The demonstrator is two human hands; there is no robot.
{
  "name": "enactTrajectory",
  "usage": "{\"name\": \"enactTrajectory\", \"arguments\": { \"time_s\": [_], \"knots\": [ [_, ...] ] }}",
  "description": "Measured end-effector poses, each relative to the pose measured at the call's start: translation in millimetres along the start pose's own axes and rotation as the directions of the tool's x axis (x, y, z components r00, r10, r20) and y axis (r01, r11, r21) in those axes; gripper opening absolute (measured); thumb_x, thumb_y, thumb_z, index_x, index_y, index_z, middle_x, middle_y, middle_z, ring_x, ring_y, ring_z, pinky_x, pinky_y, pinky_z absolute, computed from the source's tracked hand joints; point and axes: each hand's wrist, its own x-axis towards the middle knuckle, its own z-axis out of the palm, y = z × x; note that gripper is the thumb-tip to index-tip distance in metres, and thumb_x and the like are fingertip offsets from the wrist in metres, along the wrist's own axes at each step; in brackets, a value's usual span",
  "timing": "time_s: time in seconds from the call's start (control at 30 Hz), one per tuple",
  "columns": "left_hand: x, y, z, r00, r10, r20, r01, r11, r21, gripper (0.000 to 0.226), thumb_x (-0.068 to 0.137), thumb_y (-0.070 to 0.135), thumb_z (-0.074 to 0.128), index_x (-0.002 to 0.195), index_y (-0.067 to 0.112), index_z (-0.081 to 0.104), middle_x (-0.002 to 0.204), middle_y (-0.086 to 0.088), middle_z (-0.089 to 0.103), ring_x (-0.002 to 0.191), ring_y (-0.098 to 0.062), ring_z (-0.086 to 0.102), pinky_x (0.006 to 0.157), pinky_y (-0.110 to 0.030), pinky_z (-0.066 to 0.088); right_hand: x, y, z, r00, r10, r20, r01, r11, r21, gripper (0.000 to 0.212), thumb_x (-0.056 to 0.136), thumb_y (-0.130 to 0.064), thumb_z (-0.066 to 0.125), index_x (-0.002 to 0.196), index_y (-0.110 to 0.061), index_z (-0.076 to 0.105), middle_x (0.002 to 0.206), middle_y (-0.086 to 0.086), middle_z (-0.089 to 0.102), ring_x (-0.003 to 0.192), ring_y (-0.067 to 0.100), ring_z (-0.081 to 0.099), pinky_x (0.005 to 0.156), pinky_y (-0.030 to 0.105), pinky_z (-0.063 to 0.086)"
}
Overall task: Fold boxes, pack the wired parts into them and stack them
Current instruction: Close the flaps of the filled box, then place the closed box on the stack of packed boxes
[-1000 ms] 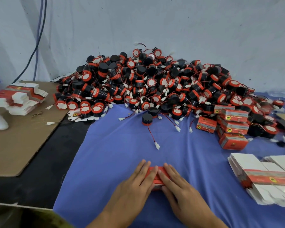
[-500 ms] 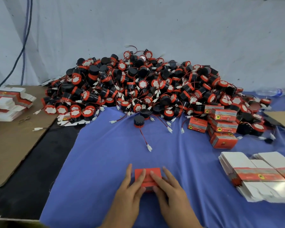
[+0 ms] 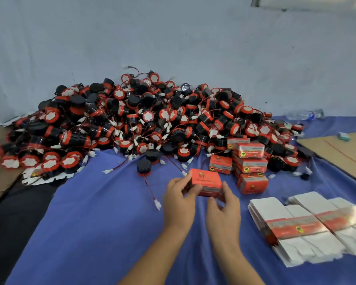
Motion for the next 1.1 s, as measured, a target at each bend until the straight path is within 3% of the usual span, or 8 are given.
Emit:
{"name": "enactTrajectory", "arguments": {
  "time_s": [0.1, 0.2, 0.3, 0.4, 0.6, 0.87, 0.97, 1.1],
  "knots": [
    [27.5, -12.5, 37.8, 0.995, -0.037, 0.09, 0.034, 0.999, 0.028, 0.037, 0.096, 0.009, 0.066, 0.132, 0.013, 0.064, 0.126, -0.002, 0.065, 0.108, 0.0, 0.057, 0.09, -0.002, 0.042, 30.3, 8.4, 9.1, 0.994, 0.083, -0.075, -0.079, 0.995, 0.057, 0.058, 0.093, -0.003, 0.049, 0.145, -0.03, 0.049, 0.123, -0.015, 0.066, 0.103, -0.004, 0.063, 0.087, 0.022, 0.054],
    [50.2, -32.0, 69.7, 0.944, -0.146, 0.296, 0.171, 0.984, -0.06, 0.038, 0.098, 0.003, 0.059, 0.135, 0.015, 0.061, 0.133, -0.005, 0.065, 0.126, -0.016, 0.059, 0.108, -0.025, 0.044, 64.0, 22.5, 19.7, 0.961, 0.276, -0.021, -0.273, 0.958, 0.091, 0.056, 0.101, -0.018, 0.047, 0.155, -0.027, 0.033, 0.154, 0.002, 0.047, 0.131, 0.021, 0.054, 0.108, 0.041, 0.043],
    [69.2, -51.2, 93.6, 0.874, -0.175, 0.454, 0.258, 0.958, -0.127, 0.037, 0.1, -0.003, 0.05, 0.131, 0.013, 0.064, 0.125, -0.006, 0.07, 0.123, -0.021, 0.062, 0.111, -0.039, 0.045, 92.8, 36.4, 26.5, 0.934, 0.355, 0.036, -0.356, 0.916, 0.186, 0.055, 0.105, -0.018, 0.043, 0.158, -0.026, 0.029, 0.15, 0.004, 0.05, 0.119, 0.017, 0.056, 0.095, 0.028, 0.041],
    [84.5, -69.7, 106.0, 0.87, -0.177, 0.46, 0.258, 0.959, -0.118, 0.032, 0.102, 0.002, 0.048, 0.127, 0.009, 0.066, 0.123, -0.01, 0.071, 0.118, -0.026, 0.065, 0.107, -0.045, 0.048, 112.9, 49.5, 34.4, 0.937, 0.349, 0.02, -0.347, 0.92, 0.181, 0.06, 0.105, -0.016, 0.044, 0.16, -0.024, 0.021, 0.161, 0.003, 0.034, 0.135, 0.017, 0.046, 0.109, 0.031, 0.038],
    [85.8, -73.4, 105.6, 0.861, -0.13, 0.491, 0.241, 0.956, -0.169, 0.055, 0.099, 0.004, 0.054, 0.114, 0.056, 0.066, 0.126, 0.012, 0.069, 0.124, -0.009, 0.061, 0.107, -0.03, 0.046, 124.2, 63.4, 37.8, 0.936, 0.35, 0.034, -0.35, 0.912, 0.213, 0.068, 0.102, -0.019, 0.049, 0.16, -0.033, 0.016, 0.164, -0.003, 0.027, 0.143, 0.017, 0.04, 0.119, 0.04, 0.034],
    [22.8, 8.4, 91.6, 0.969, -0.072, 0.237, 0.102, 0.988, -0.12, 0.034, 0.102, 0.003, 0.05, 0.109, 0.032, 0.066, 0.096, 0.027, 0.071, 0.093, 0.013, 0.064, 0.078, -0.004, 0.046, 72.6, 15.2, -20.4, 0.957, 0.233, 0.171, -0.27, 0.93, 0.25, 0.029, 0.103, -0.014, 0.051, 0.128, -0.017, 0.067, 0.113, -0.008, 0.075, 0.099, 0.002, 0.071, 0.081, 0.017, 0.052],
    [-20.9, 41.4, 94.5, 0.978, 0.1, 0.181, -0.112, 0.992, 0.056, 0.034, 0.091, 0.007, 0.063, 0.113, 0.032, 0.061, 0.106, 0.019, 0.06, 0.097, 0.002, 0.061, 0.081, -0.009, 0.047, 43.6, -3.8, -74.1, 0.994, 0.109, 0.027, -0.112, 0.979, 0.17, 0.029, 0.1, -0.006, 0.053, 0.105, -0.024, 0.076, 0.096, -0.009, 0.078, 0.092, 0.005, 0.073, 0.074, 0.016, 0.055],
    [-72.6, 64.7, 109.6, 0.926, -0.088, 0.366, 0.037, 0.989, 0.144, 0.032, 0.09, 0.036, 0.069, 0.109, 0.039, 0.044, 0.111, 0.014, 0.052, 0.106, -0.01, 0.058, 0.089, -0.027, 0.051, 12.8, -11.5, -152.4, 0.985, 0.004, -0.17, -0.045, 0.971, -0.237, 0.032, 0.095, -0.008, 0.06, 0.096, -0.038, 0.073, 0.09, -0.016, 0.073, 0.084, -0.001, 0.067, 0.071, 0.016, 0.048]
  ]
}}
